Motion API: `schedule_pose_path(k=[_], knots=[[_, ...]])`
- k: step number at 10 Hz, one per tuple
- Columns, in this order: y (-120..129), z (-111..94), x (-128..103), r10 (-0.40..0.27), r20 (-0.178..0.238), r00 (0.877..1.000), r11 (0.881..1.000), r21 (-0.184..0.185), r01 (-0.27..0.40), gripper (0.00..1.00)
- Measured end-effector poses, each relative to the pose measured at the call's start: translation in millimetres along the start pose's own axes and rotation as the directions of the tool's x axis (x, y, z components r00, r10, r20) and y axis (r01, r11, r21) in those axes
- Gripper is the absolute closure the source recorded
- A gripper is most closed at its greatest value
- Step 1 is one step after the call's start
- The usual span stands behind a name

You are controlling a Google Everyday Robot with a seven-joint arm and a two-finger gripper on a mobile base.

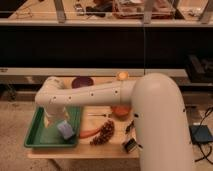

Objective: Place sponge in purple bowl

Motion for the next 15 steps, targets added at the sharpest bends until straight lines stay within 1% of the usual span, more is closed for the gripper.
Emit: schedule_pose_path(k=[2, 4, 9, 10, 11, 14, 15], knots=[[5.5, 12.8, -5.1, -0.019, 0.011, 1.0, 0.999, -0.028, 0.019, 0.35], [8.9, 23.5, -6.9, -0.025, 0.015, 1.0, 0.999, -0.044, 0.026, 0.35], [16.2, 46.4, 0.2, -0.03, 0.009, 1.0, 0.998, -0.057, 0.03, 0.35], [17.3, 50.1, 2.3, -0.024, 0.01, 1.0, 0.999, -0.047, 0.024, 0.35], [21.5, 49.8, 2.4, -0.018, 0.009, 1.0, 0.999, -0.05, 0.018, 0.35], [19.6, 50.2, 1.8, -0.019, 0.012, 1.0, 0.999, -0.047, 0.02, 0.35], [19.5, 49.7, 0.9, -0.022, 0.011, 1.0, 0.998, -0.056, 0.023, 0.35]])
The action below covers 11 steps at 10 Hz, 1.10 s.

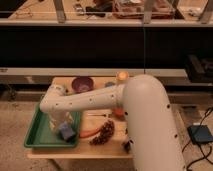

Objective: Place sponge in purple bowl

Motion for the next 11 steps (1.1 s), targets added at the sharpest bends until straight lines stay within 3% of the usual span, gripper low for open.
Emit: schedule_pose_path(k=[1, 2, 3, 5, 7, 8, 9, 11], knots=[[-2.8, -1.7, -0.6, -0.015, -0.011, 1.0, 0.999, -0.035, 0.014, 0.35], [-4.9, -5.5, -3.7, -0.042, -0.034, 0.999, 0.985, -0.167, 0.036, 0.35], [-5.2, -7.1, -6.4, -0.063, -0.039, 0.997, 0.975, -0.214, 0.053, 0.35], [-2.7, -7.0, -10.6, -0.085, -0.036, 0.996, 0.974, -0.213, 0.075, 0.35], [1.0, -2.0, -13.2, -0.098, -0.032, 0.995, 0.983, -0.162, 0.092, 0.35], [-0.4, 3.7, -13.4, -0.108, -0.028, 0.994, 0.988, -0.11, 0.105, 0.35], [1.3, 7.2, -12.8, -0.11, -0.023, 0.994, 0.991, -0.085, 0.108, 0.35], [-4.3, 19.2, -11.0, -0.125, -0.006, 0.992, 0.989, -0.086, 0.124, 0.35]])
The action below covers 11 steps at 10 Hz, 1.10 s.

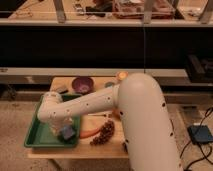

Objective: Place sponge in purple bowl

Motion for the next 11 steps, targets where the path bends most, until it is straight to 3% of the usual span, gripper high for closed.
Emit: schedule_pose_path(k=[3, 5, 9, 11], knots=[[5.6, 19.5, 1.4, -0.003, 0.027, 1.0, 1.0, -0.017, 0.003, 0.37], [6.7, 26.7, 1.2, 0.006, 0.032, 0.999, 1.0, -0.008, -0.006, 0.54], [6.2, 20.2, 2.0, 0.002, 0.03, 1.0, 1.0, -0.011, -0.002, 0.96], [5.9, 19.3, 1.3, 0.003, 0.032, 0.999, 1.0, -0.01, -0.002, 1.0]])
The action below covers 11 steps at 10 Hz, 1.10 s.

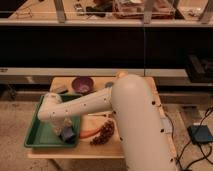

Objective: Place sponge in purple bowl

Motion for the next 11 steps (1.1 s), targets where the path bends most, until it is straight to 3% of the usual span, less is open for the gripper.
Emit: schedule_pose_path(k=[3, 5, 6, 9, 11], knots=[[3.6, -4.0, 0.7, -0.001, -0.013, 1.0, 1.0, 0.001, 0.002, 1.0], [10.3, -24.6, 10.0, -0.006, -0.086, 0.996, 1.0, 0.027, 0.009, 1.0], [13.9, -47.8, 17.3, -0.014, -0.149, 0.989, 0.998, 0.056, 0.023, 1.0], [8.6, -117.8, 28.0, -0.059, -0.309, 0.949, 0.992, 0.09, 0.091, 1.0], [3.6, -173.4, 36.2, -0.056, -0.431, 0.9, 0.993, 0.066, 0.093, 1.0]])
